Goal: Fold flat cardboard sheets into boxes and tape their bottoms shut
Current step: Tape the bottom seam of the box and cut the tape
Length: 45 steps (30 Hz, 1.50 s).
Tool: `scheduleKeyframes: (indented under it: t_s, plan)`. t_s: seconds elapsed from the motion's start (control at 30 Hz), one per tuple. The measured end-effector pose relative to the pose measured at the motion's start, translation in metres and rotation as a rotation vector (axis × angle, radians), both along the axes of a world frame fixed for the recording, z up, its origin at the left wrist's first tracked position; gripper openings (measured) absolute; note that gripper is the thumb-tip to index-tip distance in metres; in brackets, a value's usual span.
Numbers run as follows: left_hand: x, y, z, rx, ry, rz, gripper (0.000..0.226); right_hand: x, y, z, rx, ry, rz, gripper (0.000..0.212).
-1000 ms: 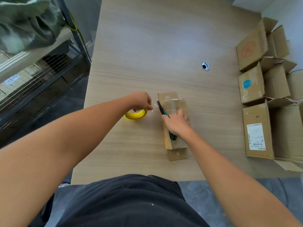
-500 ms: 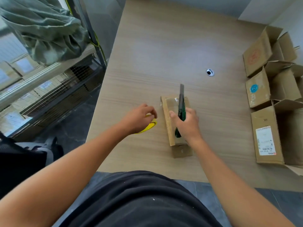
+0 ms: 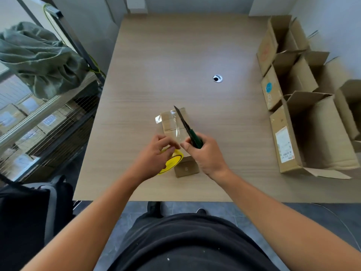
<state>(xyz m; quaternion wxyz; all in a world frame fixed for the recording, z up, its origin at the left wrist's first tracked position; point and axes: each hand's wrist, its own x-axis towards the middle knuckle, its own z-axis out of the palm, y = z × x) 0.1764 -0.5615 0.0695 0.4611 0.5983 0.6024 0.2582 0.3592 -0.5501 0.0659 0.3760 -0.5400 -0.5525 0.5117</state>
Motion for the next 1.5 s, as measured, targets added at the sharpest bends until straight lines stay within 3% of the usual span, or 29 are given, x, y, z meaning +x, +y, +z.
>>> scheduleKeyframes:
  t_s: [0.2,0.33,0.43,0.6,0.9,1.1,1.17,1.23,1.3,1.4,1.5]
  plan:
    - [0.038,-0.026,0.014,-0.029,-0.063,-0.001,0.024,0.032,0.001,0.024,-0.084,0.143,-0.016,0.016]
    - [0.042,-0.038,0.022,-0.033,-0.236,0.098,0.048,0.05,0.007,0.033,-0.15,0.223,-0.127,0.017]
    - [0.013,-0.035,0.027,0.03,0.086,0.025,0.025,0.069,0.009,0.027,-0.253,0.348,-0.354,0.017]
    - [-0.03,0.01,0.022,-0.121,0.563,-0.25,0.01,0.069,0.006,-0.004,-0.302,0.249,-0.372,0.012]
    - [-0.035,0.061,-0.053,-0.253,0.718,-0.241,0.02,0.037,0.044,-0.096,-0.615,0.128,-0.43,0.009]
    - [-0.022,0.051,-0.098,-0.313,0.705,-0.191,0.028,0.042,0.051,-0.125,-0.833,-0.08,-0.204,0.03]
    - [-0.019,0.045,-0.102,-0.3,0.733,-0.163,0.029,0.046,0.056,-0.122,-0.794,-0.273,-0.113,0.049]
    - [-0.017,0.041,-0.104,-0.296,0.753,-0.138,0.029,0.054,0.061,-0.106,-0.633,-0.509,-0.056,0.06]
    - [-0.015,0.04,-0.108,-0.287,0.753,-0.106,0.03,0.057,0.062,-0.085,-0.412,-0.553,-0.052,0.046]
    - [-0.006,0.042,-0.11,-0.251,0.747,-0.04,0.032,0.035,0.05,-0.058,-0.147,-0.532,0.139,0.025]
    - [0.006,0.041,-0.11,-0.223,0.74,0.021,0.032,0.01,0.029,-0.07,-0.042,-0.694,0.377,0.034]
